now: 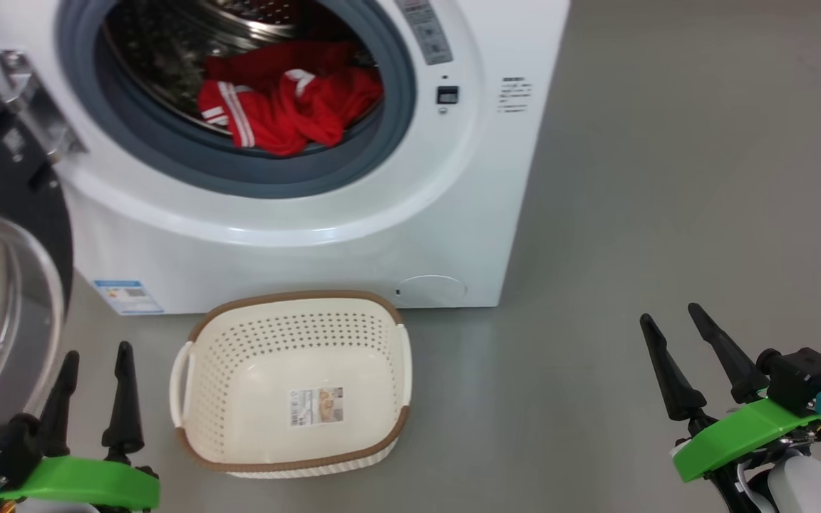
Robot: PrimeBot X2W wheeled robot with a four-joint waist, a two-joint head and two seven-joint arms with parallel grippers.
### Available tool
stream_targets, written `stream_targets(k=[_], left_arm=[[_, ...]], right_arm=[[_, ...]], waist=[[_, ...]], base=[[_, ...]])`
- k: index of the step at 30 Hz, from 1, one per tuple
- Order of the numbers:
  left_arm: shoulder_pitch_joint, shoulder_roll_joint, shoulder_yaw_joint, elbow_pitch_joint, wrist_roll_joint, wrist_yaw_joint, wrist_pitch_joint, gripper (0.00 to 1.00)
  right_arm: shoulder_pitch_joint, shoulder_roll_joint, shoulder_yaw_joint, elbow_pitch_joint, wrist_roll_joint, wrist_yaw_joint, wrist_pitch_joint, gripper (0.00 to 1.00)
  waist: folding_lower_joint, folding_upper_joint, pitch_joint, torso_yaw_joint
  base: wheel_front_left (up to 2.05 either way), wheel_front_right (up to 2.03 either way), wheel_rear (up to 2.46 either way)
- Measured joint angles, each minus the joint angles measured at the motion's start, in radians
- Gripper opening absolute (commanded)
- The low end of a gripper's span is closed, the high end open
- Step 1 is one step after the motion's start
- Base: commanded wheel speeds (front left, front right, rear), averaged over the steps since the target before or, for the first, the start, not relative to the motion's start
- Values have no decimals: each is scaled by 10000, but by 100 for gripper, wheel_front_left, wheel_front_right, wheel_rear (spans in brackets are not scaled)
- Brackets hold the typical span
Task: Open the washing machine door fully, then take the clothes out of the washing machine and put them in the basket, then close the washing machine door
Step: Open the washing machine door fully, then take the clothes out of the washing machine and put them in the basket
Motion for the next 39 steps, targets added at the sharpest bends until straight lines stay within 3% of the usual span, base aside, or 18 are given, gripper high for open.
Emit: stream_targets(k=[10, 39], left_arm=[[150, 27, -286, -82, -88, 0, 0, 100], [175, 180, -391, -318, -245, 0, 0, 100]], right_arm=[[1, 0, -150, -65, 0, 2, 0, 100], [2, 4, -150, -111, -82, 2, 0, 100]], waist=[[-1, 0, 73, -766], [0, 0, 92, -640]], base=[[0, 0, 0], [16, -23, 7]])
